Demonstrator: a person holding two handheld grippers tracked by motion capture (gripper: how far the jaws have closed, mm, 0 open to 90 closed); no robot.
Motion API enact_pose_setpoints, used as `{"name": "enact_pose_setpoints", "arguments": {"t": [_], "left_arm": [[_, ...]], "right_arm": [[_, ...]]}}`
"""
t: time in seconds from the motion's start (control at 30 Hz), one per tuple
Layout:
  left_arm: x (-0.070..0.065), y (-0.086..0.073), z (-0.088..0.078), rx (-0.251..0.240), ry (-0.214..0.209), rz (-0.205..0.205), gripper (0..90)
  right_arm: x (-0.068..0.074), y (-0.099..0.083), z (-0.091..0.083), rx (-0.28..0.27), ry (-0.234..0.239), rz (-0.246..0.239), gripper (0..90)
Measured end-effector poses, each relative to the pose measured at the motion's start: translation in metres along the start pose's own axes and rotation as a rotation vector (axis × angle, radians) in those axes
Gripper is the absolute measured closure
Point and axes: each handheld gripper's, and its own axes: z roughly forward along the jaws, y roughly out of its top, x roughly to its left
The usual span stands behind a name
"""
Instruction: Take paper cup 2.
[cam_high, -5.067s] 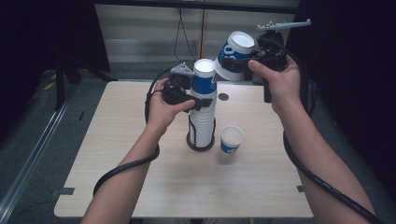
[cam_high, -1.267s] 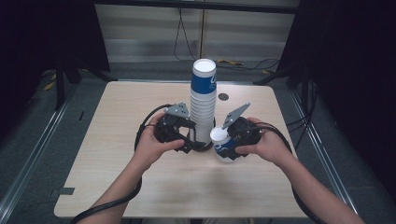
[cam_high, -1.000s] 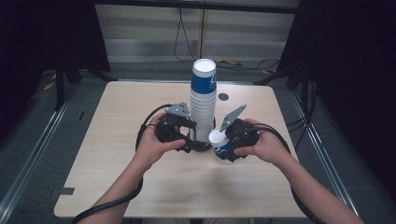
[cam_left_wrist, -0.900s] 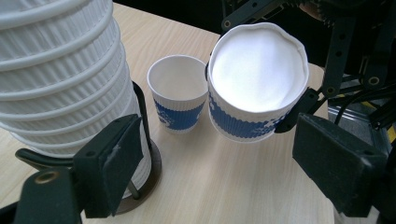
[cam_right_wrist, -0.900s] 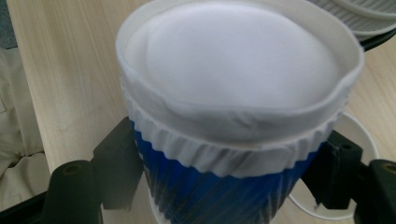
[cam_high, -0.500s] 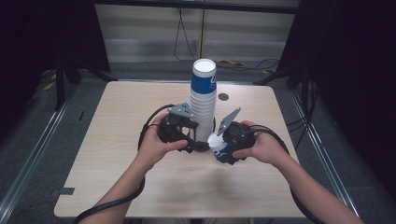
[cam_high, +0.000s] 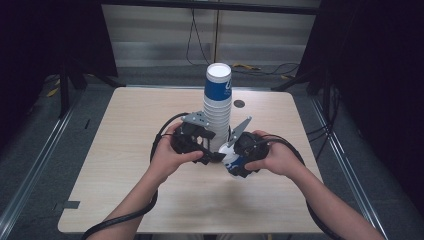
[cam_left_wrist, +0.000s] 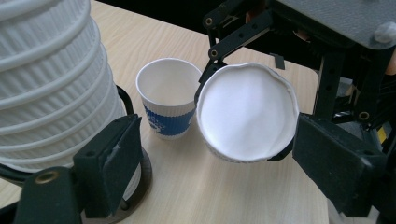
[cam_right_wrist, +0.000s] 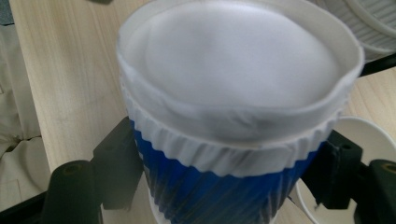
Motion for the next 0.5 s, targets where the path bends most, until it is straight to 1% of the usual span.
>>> {"name": "enact_pose_setpoints", "arguments": {"t": [0.13,0.17,0.23,0.27,0.3,0.37,0.4,0.47,0.5], "left_arm": [[-0.001,0.0,0.003,-0.006,-0.014,-0.006,15.8],[-0.002,0.0,0.004,-0.003,-0.018,-0.002,15.8],[-0.003,-0.001,0.007,0.013,-0.02,-0.002,15.7],[-0.003,-0.001,0.008,0.01,-0.026,-0.009,15.8],[-0.003,-0.002,0.009,0.012,-0.027,-0.003,15.7],[-0.002,-0.003,0.012,0.014,-0.038,-0.008,15.4],[-0.002,-0.003,0.013,0.009,-0.044,-0.014,15.5],[-0.002,-0.004,0.015,0.009,-0.056,-0.015,15.6],[-0.002,-0.004,0.016,0.02,-0.062,-0.012,16.3]], "right_arm": [[0.0,0.002,0.001,-0.004,-0.001,-0.015,23.6],[0.001,0.002,0.001,0.003,0.003,-0.01,23.7],[0.001,0.003,0.002,0.0,-0.001,-0.017,23.7],[0.001,0.004,0.002,0.0,0.001,-0.017,23.6],[0.001,0.004,0.002,0.0,-0.001,-0.024,23.7],[0.002,0.006,0.003,-0.003,0.003,-0.029,23.7],[0.003,0.007,0.002,-0.003,0.0,-0.024,23.7],[0.004,0.009,0.003,-0.007,0.008,-0.028,23.6],[0.004,0.01,0.003,-0.014,0.008,-0.039,23.6]]}}
